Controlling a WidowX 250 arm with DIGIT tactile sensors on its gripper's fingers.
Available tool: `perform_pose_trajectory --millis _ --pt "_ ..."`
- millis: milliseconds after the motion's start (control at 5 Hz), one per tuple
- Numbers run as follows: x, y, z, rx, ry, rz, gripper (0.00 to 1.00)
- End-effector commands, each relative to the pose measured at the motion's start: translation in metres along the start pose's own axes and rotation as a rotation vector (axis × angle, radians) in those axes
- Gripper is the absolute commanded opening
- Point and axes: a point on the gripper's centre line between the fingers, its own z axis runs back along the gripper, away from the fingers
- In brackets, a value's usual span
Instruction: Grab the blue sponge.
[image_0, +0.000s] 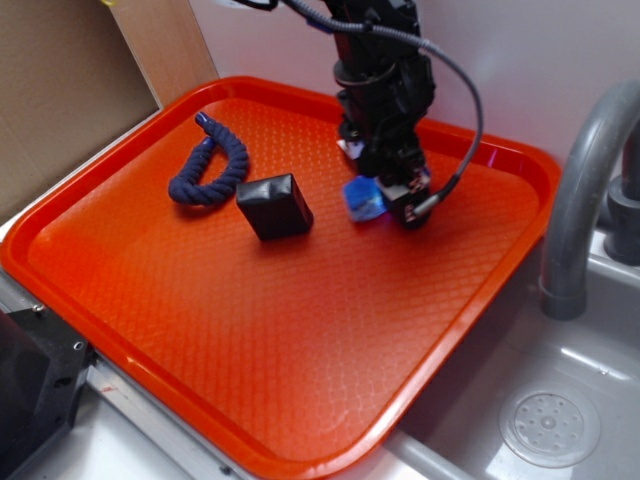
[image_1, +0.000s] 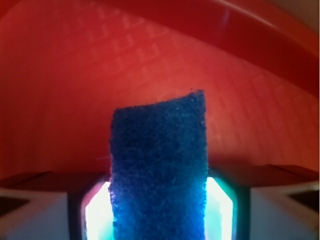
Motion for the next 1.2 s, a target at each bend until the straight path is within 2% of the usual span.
perform_pose_trajectory --millis 0,400,600,800,1000 --pt "-0.031 0.009 0.103 0.033 -0.132 0.194 0.00" --pt "-0.074 0.022 0.168 0.043 -0.098 0.330 0.00" --pt "-0.090 0.030 0.186 -0.009 -0.083 0.348 0.00" --pt "-0.097 0.033 0.197 -0.019 -0.121 0.394 0.00" --pt "-0.098 0.035 0.200 -0.073 -0.143 0.390 0.00"
